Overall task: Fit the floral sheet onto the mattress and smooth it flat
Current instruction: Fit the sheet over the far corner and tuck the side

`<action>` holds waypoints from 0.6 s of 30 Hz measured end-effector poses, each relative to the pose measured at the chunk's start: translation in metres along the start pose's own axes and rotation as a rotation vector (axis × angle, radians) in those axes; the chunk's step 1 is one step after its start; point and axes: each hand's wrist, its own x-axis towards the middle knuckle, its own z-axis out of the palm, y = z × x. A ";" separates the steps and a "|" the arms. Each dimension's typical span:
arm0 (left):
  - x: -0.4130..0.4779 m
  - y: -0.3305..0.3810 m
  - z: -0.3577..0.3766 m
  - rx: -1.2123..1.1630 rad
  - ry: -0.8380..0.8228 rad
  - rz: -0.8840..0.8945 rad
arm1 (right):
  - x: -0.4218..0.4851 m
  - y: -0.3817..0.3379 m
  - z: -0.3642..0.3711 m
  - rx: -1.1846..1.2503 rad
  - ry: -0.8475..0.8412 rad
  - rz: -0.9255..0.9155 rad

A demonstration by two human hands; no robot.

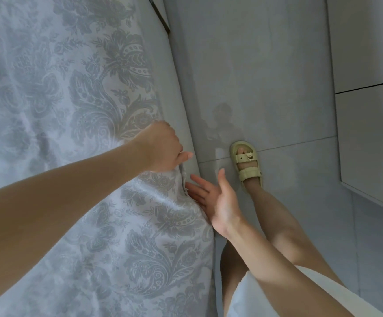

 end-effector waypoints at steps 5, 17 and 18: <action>0.011 0.018 -0.008 0.067 -0.167 -0.066 | 0.014 0.007 0.022 -0.033 -0.275 0.075; -0.030 0.052 0.012 -0.035 0.109 0.188 | 0.034 0.047 0.001 -0.035 -0.204 0.194; -0.028 0.057 0.019 0.010 0.062 0.177 | 0.029 0.052 -0.005 -0.045 -0.162 0.182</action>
